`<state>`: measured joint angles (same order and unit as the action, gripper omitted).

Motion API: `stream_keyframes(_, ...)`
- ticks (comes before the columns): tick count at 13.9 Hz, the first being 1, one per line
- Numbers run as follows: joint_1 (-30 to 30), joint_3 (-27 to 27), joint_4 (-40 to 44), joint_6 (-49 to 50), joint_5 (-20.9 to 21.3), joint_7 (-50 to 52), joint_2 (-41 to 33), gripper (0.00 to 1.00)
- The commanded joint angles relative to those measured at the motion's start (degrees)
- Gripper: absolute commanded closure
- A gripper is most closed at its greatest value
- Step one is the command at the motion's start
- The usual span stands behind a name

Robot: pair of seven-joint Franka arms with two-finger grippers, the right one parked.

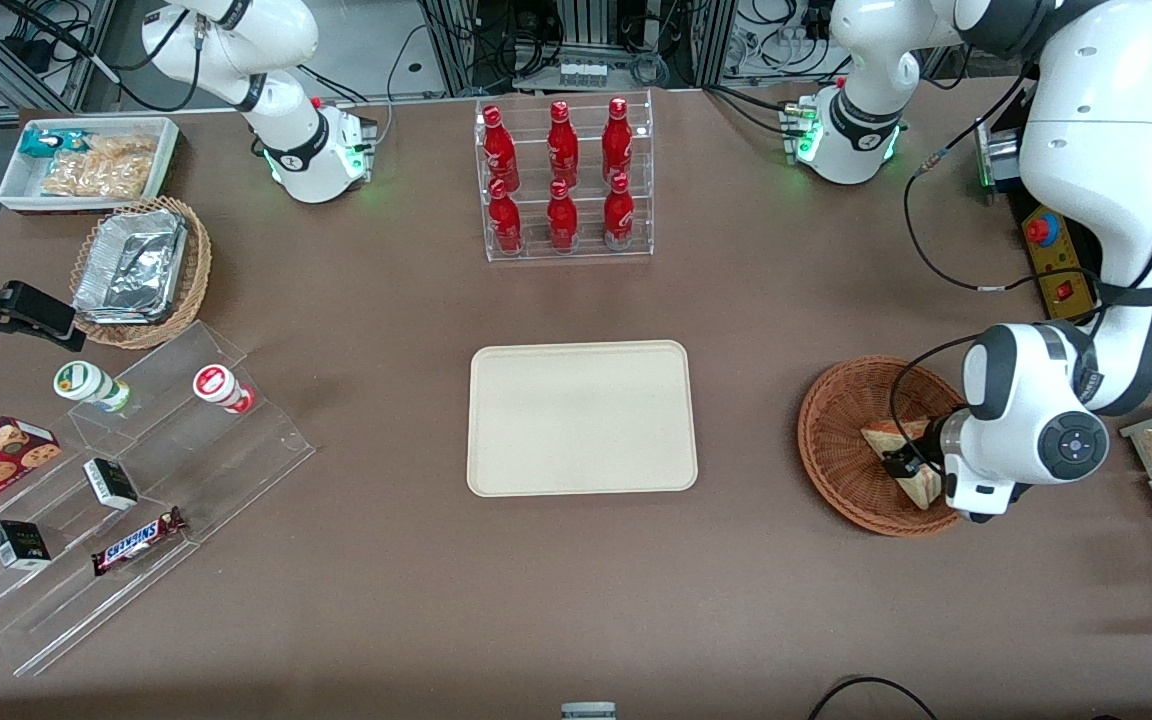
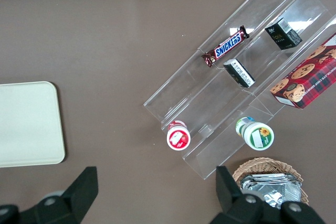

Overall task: Place sandwich from basket to tray
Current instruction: 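Close the left gripper on the wrapped sandwich, then lift the sandwich and carry it over the cream tray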

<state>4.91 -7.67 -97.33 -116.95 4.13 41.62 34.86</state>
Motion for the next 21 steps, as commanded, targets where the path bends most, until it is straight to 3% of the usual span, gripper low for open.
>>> stream_keyframes(1,-0.16,-0.15,-0.06,-0.74,-0.09,2.86,-0.67,0.87)
stream_keyframes(4,-0.51,-0.24,1.69,1.53,0.26,1.89,-1.2,0.93)
stream_keyframes(8,-2.09,-4.0,8.63,9.19,0.0,0.22,-1.64,0.93)
stream_keyframes(10,-6.21,-6.21,9.87,8.93,0.08,0.92,-1.64,0.92)
stream_keyframes(16,-20.8,-6.3,13.39,5.26,-0.53,0.91,0.9,0.9)
stream_keyframes(21,-32.57,-6.3,22.86,3.92,-1.23,9.25,10.2,0.87)
